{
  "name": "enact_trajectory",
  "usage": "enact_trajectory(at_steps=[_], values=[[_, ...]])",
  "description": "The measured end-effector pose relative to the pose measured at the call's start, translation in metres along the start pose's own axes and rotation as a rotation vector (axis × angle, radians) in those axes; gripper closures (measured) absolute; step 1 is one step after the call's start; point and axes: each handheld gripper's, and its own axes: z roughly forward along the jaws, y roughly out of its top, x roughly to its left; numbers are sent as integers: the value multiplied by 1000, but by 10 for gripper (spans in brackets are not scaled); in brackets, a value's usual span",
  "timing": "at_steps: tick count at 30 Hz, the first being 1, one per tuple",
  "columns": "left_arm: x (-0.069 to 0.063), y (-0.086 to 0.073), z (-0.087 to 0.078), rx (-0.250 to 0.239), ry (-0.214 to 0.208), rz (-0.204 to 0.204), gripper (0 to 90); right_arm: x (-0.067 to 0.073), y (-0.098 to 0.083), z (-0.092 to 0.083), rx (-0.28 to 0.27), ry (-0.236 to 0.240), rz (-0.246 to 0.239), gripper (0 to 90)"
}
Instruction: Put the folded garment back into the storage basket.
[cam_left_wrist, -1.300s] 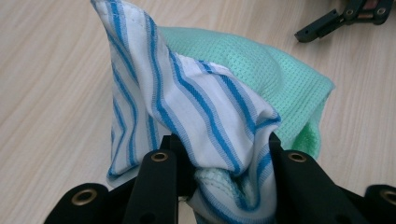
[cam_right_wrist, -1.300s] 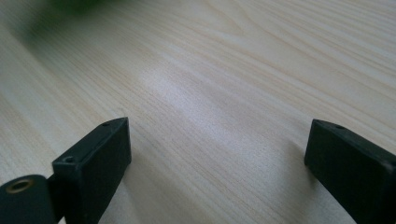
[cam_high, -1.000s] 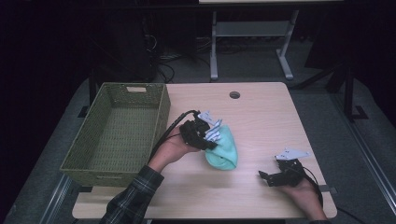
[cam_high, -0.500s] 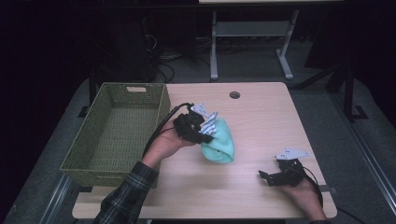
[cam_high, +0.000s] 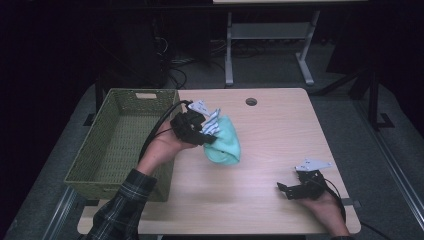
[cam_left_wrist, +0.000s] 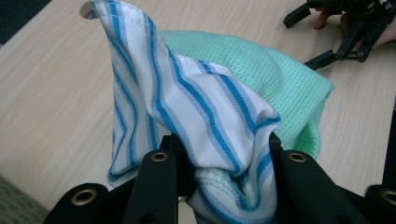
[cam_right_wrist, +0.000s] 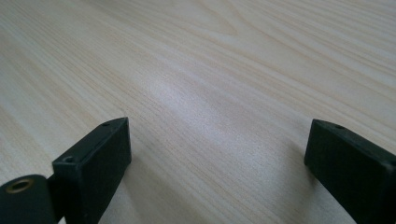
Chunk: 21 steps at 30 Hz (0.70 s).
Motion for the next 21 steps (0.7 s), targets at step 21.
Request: enact_trajectory(at_steps=[21], values=[[25,-27,-49,-17,99,-84,685,0,1,2,20,-8,6,0]])
